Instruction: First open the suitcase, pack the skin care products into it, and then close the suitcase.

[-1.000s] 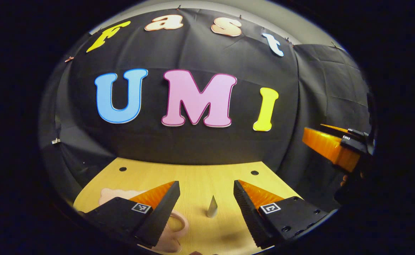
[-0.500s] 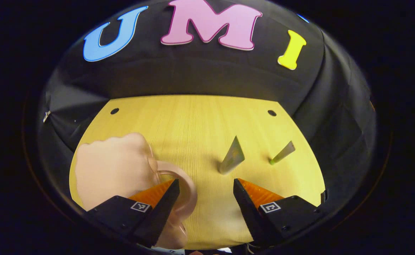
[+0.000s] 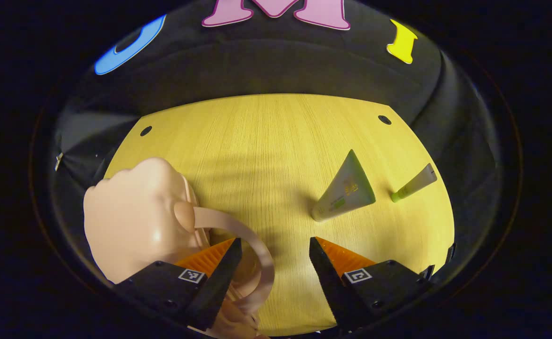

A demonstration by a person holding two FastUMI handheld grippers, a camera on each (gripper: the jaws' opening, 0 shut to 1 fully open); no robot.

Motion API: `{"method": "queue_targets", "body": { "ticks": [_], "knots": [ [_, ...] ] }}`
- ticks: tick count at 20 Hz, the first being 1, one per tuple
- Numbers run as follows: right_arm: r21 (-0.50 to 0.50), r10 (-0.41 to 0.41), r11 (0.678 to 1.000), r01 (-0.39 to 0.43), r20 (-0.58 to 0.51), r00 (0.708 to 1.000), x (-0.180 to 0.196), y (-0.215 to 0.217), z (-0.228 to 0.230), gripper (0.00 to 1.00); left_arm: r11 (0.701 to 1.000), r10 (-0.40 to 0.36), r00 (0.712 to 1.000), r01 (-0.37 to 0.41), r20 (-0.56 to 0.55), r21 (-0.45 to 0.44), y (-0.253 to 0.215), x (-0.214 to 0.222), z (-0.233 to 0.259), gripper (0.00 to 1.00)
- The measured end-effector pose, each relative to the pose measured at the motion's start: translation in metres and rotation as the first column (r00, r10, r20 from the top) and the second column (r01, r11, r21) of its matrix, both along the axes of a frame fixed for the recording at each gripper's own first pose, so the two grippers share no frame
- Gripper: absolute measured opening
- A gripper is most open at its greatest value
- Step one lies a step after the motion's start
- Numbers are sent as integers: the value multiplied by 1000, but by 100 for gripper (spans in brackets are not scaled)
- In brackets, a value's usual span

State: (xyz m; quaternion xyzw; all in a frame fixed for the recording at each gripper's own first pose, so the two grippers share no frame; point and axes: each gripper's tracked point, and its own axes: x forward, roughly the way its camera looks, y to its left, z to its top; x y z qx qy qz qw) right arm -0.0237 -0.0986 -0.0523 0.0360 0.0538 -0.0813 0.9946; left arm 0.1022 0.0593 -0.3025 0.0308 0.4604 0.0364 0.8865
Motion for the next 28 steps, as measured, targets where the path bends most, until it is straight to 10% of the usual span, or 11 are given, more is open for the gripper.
{"method": "queue_targets", "body": {
  "ticks": [6, 14, 22, 28],
  "knots": [
    [2, -13, 1000, 13, -7, 1000, -7, -3, 0, 94, 998, 18, 999, -15, -45, 58, 8, 0, -13, 81],
    [-7, -8, 1000, 8, -17, 1000, -17, 0, -2, 94, 999, 32, 993, -35, -114, -28, 5, -13, -26, 20],
    [12, 80, 997, -81, 12, 997, 2, 38, 7, 96, 998, -48, 999, 49, 21, -45, 42, -45, 113, 19],
    [13, 207, 978, -207, 40, 978, 21, 83, 13, 96, 994, 106, 979, -106, 175, -10, 142, -79, 199, 19]
  ]
}}
